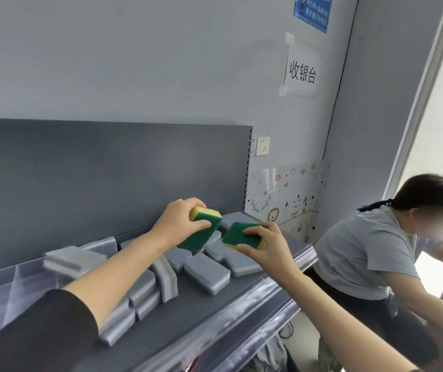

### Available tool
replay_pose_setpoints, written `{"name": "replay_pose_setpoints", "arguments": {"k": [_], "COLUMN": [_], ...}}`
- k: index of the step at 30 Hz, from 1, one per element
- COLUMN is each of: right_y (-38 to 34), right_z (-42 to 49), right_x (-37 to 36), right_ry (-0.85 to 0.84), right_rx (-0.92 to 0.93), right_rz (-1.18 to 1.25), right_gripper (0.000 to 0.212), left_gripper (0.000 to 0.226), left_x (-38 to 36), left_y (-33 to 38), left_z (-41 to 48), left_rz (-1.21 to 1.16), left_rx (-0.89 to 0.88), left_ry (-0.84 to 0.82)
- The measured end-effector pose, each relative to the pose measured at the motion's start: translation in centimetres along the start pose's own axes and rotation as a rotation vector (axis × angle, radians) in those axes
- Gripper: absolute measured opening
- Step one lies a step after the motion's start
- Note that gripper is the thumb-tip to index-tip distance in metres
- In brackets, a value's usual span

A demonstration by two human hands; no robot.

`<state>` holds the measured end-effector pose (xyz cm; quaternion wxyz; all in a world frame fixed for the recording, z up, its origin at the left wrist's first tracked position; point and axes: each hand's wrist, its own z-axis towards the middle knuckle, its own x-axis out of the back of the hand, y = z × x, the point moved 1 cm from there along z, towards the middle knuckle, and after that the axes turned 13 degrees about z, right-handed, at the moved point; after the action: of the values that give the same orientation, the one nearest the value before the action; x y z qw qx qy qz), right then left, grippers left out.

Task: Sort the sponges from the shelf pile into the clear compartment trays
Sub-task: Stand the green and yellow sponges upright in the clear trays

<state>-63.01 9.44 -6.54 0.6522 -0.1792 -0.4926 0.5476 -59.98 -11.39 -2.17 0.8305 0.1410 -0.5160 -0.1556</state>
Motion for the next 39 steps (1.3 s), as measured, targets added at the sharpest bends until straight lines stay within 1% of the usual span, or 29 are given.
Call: {"name": "replay_pose_setpoints", "arguments": {"k": [3, 4, 5, 8, 10, 12, 16, 27, 34, 39], "right_y": [-2.3, -3.0, -3.7, -5.8, -7.1, -8.3, -11.1, -21.3, -26.9, -29.9], "right_z": [-2.0, -2.5, -2.9, -3.8, -4.2, -4.6, -5.3, -8.9, -12.8, -15.4], "right_x": [-1.9, -2.6, -3.3, -5.5, -7.0, -8.6, -11.8, -21.9, -27.6, -30.7], "right_ry": [-0.043, -0.062, -0.086, -0.146, -0.171, -0.203, -0.281, -0.449, -0.579, -0.662], "right_rx": [0.032, 0.047, 0.057, 0.043, 0.016, 0.029, 0.127, 0.352, 0.418, 0.400], "right_rz": [0.050, 0.045, 0.036, 0.050, 0.095, 0.102, 0.127, 0.282, 0.314, 0.334], "right_gripper": [0.021, 0.021, 0.025, 0.047, 0.055, 0.052, 0.041, 0.037, 0.039, 0.040], "left_gripper": [0.026, 0.027, 0.027, 0.026, 0.024, 0.024, 0.023, 0.018, 0.018, 0.021], "left_x": [2.2, 3.0, 3.8, 6.2, 7.8, 9.3, 12.3, 22.3, 27.4, 29.9], "left_y": [-1.0, -1.5, -1.9, -3.5, -4.5, -5.5, -7.6, -13.1, -16.2, -18.0], "left_z": [-4.0, -5.2, -6.4, -9.3, -11.1, -12.7, -16.2, -26.9, -34.0, -39.1], "left_rz": [-0.002, 0.002, 0.011, 0.031, 0.042, 0.053, 0.073, 0.204, 0.241, 0.262], "left_rx": [0.038, 0.061, 0.083, 0.138, 0.168, 0.201, 0.269, 0.397, 0.468, 0.516], "left_ry": [0.009, 0.014, 0.023, 0.060, 0.084, 0.096, 0.118, 0.192, 0.253, 0.259]}}
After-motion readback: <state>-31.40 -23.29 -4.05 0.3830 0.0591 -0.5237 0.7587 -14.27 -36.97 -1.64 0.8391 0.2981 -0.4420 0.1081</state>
